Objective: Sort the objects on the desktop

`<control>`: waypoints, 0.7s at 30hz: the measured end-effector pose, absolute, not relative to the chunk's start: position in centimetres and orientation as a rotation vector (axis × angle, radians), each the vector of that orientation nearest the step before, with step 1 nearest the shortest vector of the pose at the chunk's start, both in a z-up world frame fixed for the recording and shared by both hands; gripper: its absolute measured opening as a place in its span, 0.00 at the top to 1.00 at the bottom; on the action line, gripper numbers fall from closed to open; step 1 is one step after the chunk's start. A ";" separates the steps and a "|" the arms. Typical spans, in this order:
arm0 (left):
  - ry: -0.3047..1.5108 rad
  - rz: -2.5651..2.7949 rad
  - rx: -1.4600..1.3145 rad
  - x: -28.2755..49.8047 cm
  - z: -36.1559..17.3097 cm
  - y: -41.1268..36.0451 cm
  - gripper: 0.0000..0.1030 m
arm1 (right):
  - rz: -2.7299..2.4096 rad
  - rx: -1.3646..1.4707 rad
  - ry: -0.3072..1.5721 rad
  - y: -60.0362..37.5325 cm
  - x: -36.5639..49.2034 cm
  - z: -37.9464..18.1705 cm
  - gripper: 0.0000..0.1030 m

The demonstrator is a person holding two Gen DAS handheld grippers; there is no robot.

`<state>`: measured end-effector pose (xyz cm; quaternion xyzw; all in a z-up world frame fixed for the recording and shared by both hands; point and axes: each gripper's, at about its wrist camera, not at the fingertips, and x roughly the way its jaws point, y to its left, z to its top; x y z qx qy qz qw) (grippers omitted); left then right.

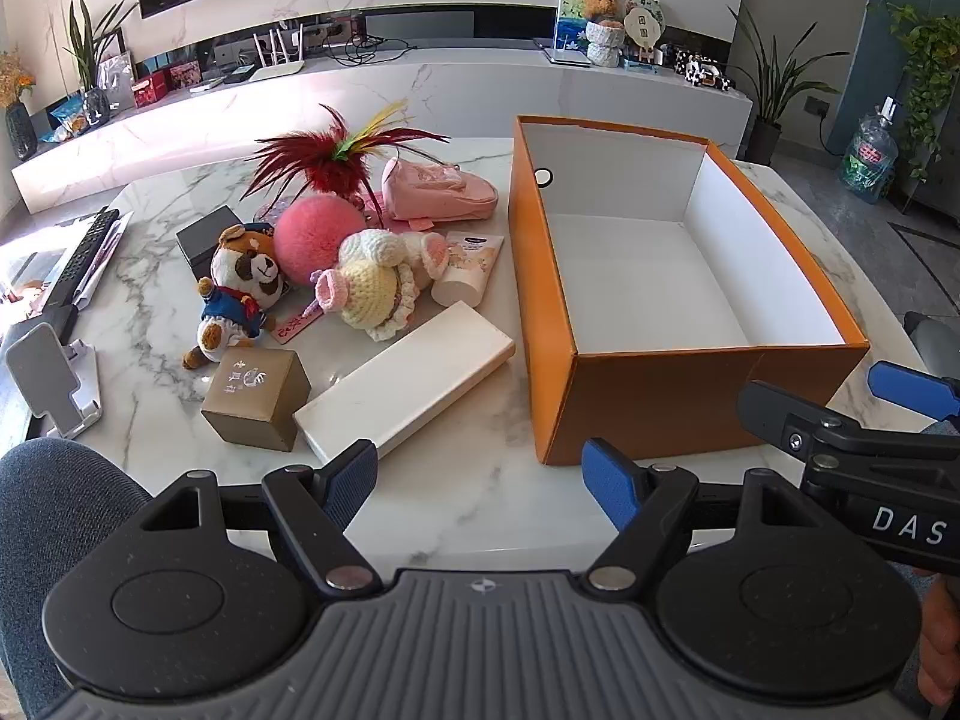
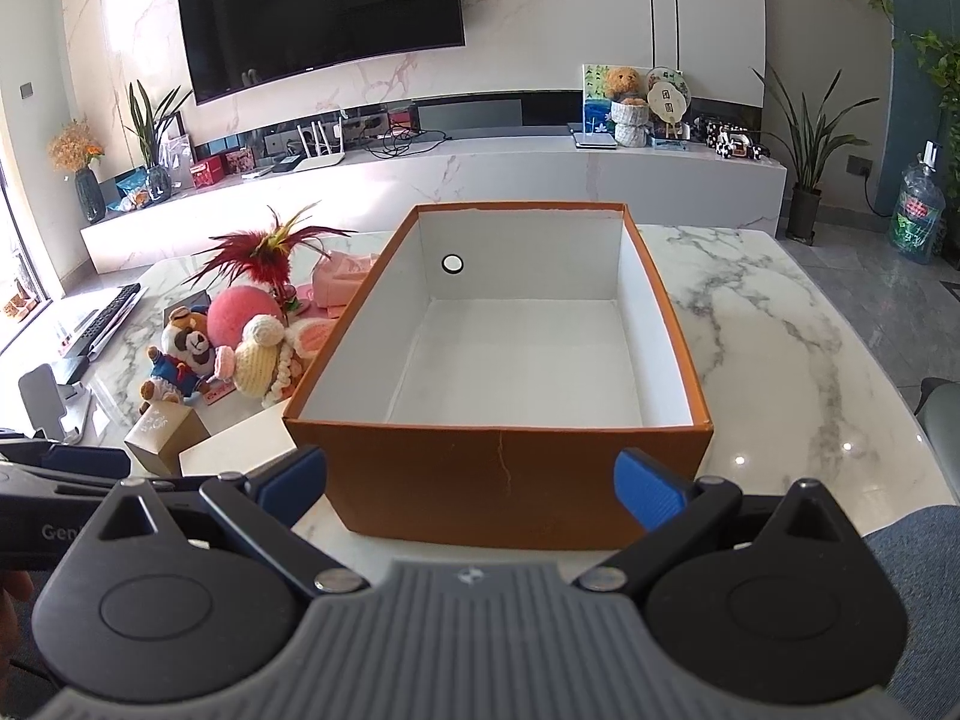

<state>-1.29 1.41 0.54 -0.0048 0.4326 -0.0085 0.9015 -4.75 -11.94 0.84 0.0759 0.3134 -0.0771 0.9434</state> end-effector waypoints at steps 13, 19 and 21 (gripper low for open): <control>0.897 -0.012 -0.028 -1.3 0.3 2.0 0.14 | -0.155 0.143 0.652 -11.4 -4.5 0.7 0.01; 0.900 -0.012 -0.033 -1.4 0.3 2.2 0.14 | -0.159 0.137 0.657 -11.2 -4.3 0.8 0.01; 0.901 -0.012 -0.035 -1.4 0.2 2.3 0.14 | -0.159 0.135 0.657 -11.2 -4.3 0.8 0.01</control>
